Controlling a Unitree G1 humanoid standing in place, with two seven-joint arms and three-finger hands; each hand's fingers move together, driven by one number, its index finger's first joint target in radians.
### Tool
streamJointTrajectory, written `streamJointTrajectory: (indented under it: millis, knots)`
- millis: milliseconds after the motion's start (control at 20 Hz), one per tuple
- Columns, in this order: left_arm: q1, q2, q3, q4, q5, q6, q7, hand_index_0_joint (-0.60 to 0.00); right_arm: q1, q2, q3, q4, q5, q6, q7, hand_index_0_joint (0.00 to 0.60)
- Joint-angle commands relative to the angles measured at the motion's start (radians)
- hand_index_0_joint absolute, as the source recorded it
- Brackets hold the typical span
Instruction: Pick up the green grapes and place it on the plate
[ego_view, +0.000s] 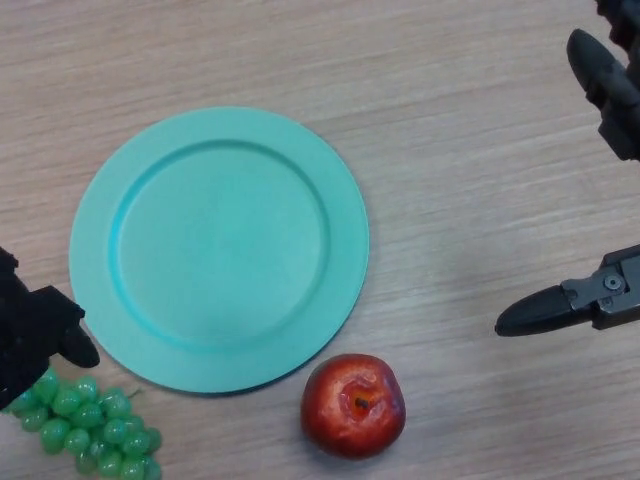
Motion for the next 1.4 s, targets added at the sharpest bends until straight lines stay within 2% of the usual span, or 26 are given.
streamJointTrajectory:
  millis: [50,100,150,200,250,300,350,400,450,500,650,750,850,900,950,1000,1050,1100,1150,1300,1400]
  knots:
    - [-0.01,0.043,0.102,-0.031,-0.176,-0.034,-0.003,-0.6,-0.02,-0.03,-0.041,-0.047,0.014,-0.111,-0.021,0.0]
    - [-0.024,0.051,0.107,-0.014,-0.183,-0.048,-0.012,-0.6,-0.022,-0.031,-0.04,-0.043,0.007,-0.113,-0.02,0.0]
    - [-0.05,0.074,0.121,0.035,-0.195,-0.086,-0.019,-0.6,-0.028,-0.033,-0.039,-0.036,-0.006,-0.114,-0.02,0.0]
    - [-0.052,0.077,0.123,0.042,-0.195,-0.091,-0.02,-0.55,-0.029,-0.034,-0.039,-0.036,-0.007,-0.114,-0.02,0.0]
    - [-0.055,0.082,0.131,0.056,-0.191,-0.098,-0.022,-0.4,-0.031,-0.035,-0.038,-0.035,-0.011,-0.112,-0.02,0.0]
    - [-0.059,0.086,0.139,0.069,-0.184,-0.105,-0.021,-0.3,-0.033,-0.035,-0.038,-0.033,-0.015,-0.112,-0.019,0.0]
    - [-0.068,0.1,0.157,0.104,-0.155,-0.128,-0.017,-0.15,-0.036,-0.035,-0.034,-0.027,-0.026,-0.115,-0.018,0.0]
    - [-0.075,0.111,0.17,0.134,-0.123,-0.151,-0.009,-0.05,-0.039,-0.034,-0.03,-0.021,-0.037,-0.118,-0.017,0.0]
    - [-0.068,0.108,0.165,0.141,-0.097,-0.158,0.002,0.0,-0.045,-0.032,-0.019,-0.013,-0.055,-0.122,-0.018,0.0]
    - [-0.063,0.104,0.16,0.138,-0.09,-0.162,0.003,0.0,-0.049,-0.028,-0.012,-0.01,-0.06,-0.122,-0.022,0.0]
    - [0.0,0.099,0.129,0.154,-0.127,-0.211,-0.067,0.0,-0.067,-0.016,-0.002,-0.003,-0.057,-0.109,-0.027,0.0]
    - [0.002,0.064,0.122,0.165,-0.114,-0.246,-0.098,0.0,-0.068,-0.016,-0.008,0.005,-0.051,-0.112,-0.03,0.0]
    - [0.036,0.049,0.123,0.211,-0.097,-0.312,-0.14,0.0,-0.067,-0.016,-0.007,0.012,-0.05,-0.116,-0.036,0.0]
    - [0.038,0.048,0.124,0.217,-0.093,-0.319,-0.144,-0.05,-0.067,-0.016,-0.007,0.013,-0.05,-0.116,-0.036,0.0]
    - [0.04,0.046,0.123,0.232,-0.083,-0.335,-0.153,-0.2,-0.067,-0.017,-0.007,0.014,-0.05,-0.117,-0.037,0.0]
    - [0.042,0.043,0.125,0.249,-0.072,-0.351,-0.161,-0.3,-0.068,-0.017,-0.007,0.016,-0.05,-0.117,-0.038,0.0]
    - [0.04,0.036,0.135,0.29,-0.039,-0.396,-0.171,-0.45,-0.068,-0.018,-0.007,0.021,-0.05,-0.12,-0.04,0.0]
    - [0.032,0.024,0.144,0.327,-0.001,-0.435,-0.174,-0.551,-0.067,-0.019,-0.008,0.026,-0.052,-0.124,-0.04,0.0]
    - [0.021,0.01,0.149,0.356,0.044,-0.468,-0.163,-0.6,-0.063,-0.02,-0.01,0.033,-0.052,-0.132,-0.038,0.0]
    - [-0.013,-0.001,0.173,0.4,0.127,-0.527,-0.113,-0.6,-0.07,-0.024,-0.013,0.03,-0.049,-0.12,-0.036,0.0]
    - [-0.041,0.0,0.195,0.428,0.215,-0.569,-0.034,-0.6,-0.071,-0.025,-0.013,0.028,-0.05,-0.121,-0.036,0.0]
